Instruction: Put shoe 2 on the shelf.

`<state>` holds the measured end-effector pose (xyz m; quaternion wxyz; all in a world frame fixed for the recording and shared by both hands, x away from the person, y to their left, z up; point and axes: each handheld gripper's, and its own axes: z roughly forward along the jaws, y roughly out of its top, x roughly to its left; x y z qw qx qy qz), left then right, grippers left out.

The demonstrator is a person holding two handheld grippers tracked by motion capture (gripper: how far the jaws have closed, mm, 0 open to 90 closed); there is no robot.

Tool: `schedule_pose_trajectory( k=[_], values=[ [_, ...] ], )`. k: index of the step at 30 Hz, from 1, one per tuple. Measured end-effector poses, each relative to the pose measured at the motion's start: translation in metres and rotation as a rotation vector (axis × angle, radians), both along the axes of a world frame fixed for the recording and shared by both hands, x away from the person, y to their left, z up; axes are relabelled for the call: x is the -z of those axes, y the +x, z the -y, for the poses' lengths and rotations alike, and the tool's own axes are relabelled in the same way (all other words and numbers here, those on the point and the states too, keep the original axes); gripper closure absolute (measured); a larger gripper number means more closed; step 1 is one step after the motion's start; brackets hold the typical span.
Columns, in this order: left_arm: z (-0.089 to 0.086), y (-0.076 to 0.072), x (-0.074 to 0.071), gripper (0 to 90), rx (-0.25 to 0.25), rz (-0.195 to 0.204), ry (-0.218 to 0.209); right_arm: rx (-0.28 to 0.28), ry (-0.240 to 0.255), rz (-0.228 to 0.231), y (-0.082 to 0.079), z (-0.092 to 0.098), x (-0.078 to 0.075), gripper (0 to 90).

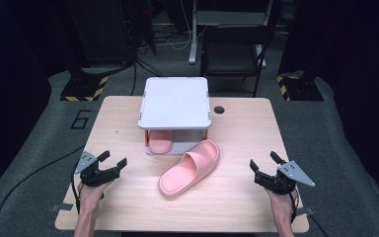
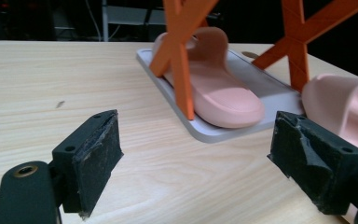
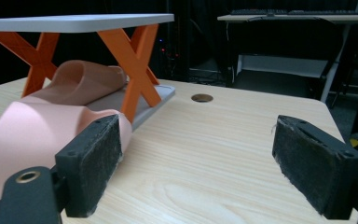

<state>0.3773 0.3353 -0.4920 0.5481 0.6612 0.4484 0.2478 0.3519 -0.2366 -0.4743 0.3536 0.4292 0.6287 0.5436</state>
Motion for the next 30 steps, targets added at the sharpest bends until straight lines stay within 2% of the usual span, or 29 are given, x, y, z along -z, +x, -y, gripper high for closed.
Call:
schedule_pose_trajectory(
  k=[1, 4, 5, 6, 7, 8, 9, 10, 11, 12, 13, 14, 15, 16, 17, 19, 21, 24, 25, 28, 30],
  values=[
    [0.005, 0.000, -0.001, 21.9, 0.025, -0.001, -0.007, 0.003, -0.013, -0.009, 0.001, 0.005, 0.004, 15.2],
    [0.024, 0.002, -0.005, 25.7, 0.094, -0.001, -0.010, 0.008, -0.004, -0.003, 0.001, 0.005, 0.007, 15.4],
    [0.041, 0.004, -0.008, 29.6, 0.164, -0.003, -0.001, -0.001, 0.012, -0.007, 0.001, 0.004, 0.009, 15.6],
    [0.041, 0.004, -0.008, 32.2, 0.164, -0.003, -0.001, -0.001, 0.012, -0.007, 0.001, 0.004, 0.009, 15.6],
    [0.062, 0.009, -0.009, 34.6, 0.233, -0.003, 0.016, -0.005, 0.007, -0.011, 0.002, 0.003, 0.011, 15.6],
    [0.062, 0.009, -0.009, 36.8, 0.233, -0.003, 0.016, -0.005, 0.007, -0.011, 0.002, 0.003, 0.011, 15.6],
    [0.083, 0.015, -0.010, 41.4, 0.303, -0.008, 0.051, -0.006, 0.009, -0.019, 0.002, 0.002, 0.013, 15.6],
    [0.083, 0.015, -0.010, 45.7, 0.303, -0.008, 0.051, -0.006, 0.009, -0.019, 0.002, 0.002, 0.013, 15.6],
    [0.104, 0.022, -0.010, 47.1, 0.357, -0.036, 0.077, -0.009, 0.006, -0.020, 0.002, 0.002, 0.014, 15.7],
    [0.104, 0.022, -0.010, 49.1, 0.357, -0.036, 0.077, -0.009, 0.006, -0.020, 0.002, 0.002, 0.014, 15.7],
    [0.124, 0.028, -0.010, 50.9, 0.394, -0.060, 0.111, -0.017, 0.004, -0.025, 0.001, 0.001, 0.015, 15.8],
    [0.124, 0.028, -0.010, 51.6, 0.394, -0.060, 0.111, -0.017, 0.004, -0.025, 0.001, 0.001, 0.015, 15.8],
    [0.132, 0.032, -0.010, 51.6, 0.401, -0.055, 0.138, -0.017, -0.002, -0.026, 0.001, 0.001, 0.015, 15.8],
    [0.137, 0.035, -0.010, 51.9, 0.410, -0.063, 0.152, -0.018, -0.003, -0.025, 0.001, 0.000, 0.016, 15.8],
    [0.151, 0.041, -0.008, 52.2, 0.425, -0.083, 0.159, -0.022, -0.017, -0.029, 0.000, 0.001, 0.016, 15.8],
    [0.156, 0.044, -0.007, 53.7, 0.431, -0.093, 0.165, -0.018, -0.003, -0.026, 0.000, 0.001, 0.017, 15.9],
    [0.170, 0.051, -0.004, 59.1, 0.428, -0.110, 0.211, -0.012, 0.002, -0.031, -0.001, 0.004, 0.018, 16.0],
    [0.177, 0.054, -0.001, 63.2, 0.411, -0.122, 0.225, -0.011, 0.008, -0.029, 0.000, 0.004, 0.019, 16.1],
    [0.182, 0.058, 0.001, 65.1, 0.411, -0.138, 0.235, -0.013, -0.001, -0.040, 0.000, 0.004, 0.020, 16.2],
    [0.186, 0.060, 0.003, 68.7, 0.403, -0.143, 0.244, -0.018, -0.007, -0.034, 0.000, 0.003, 0.020, 16.4],
    [0.190, 0.062, 0.005, 71.7, 0.391, -0.146, 0.249, -0.027, -0.027, -0.029, -0.001, -0.001, 0.018, 16.5]
  ],
)
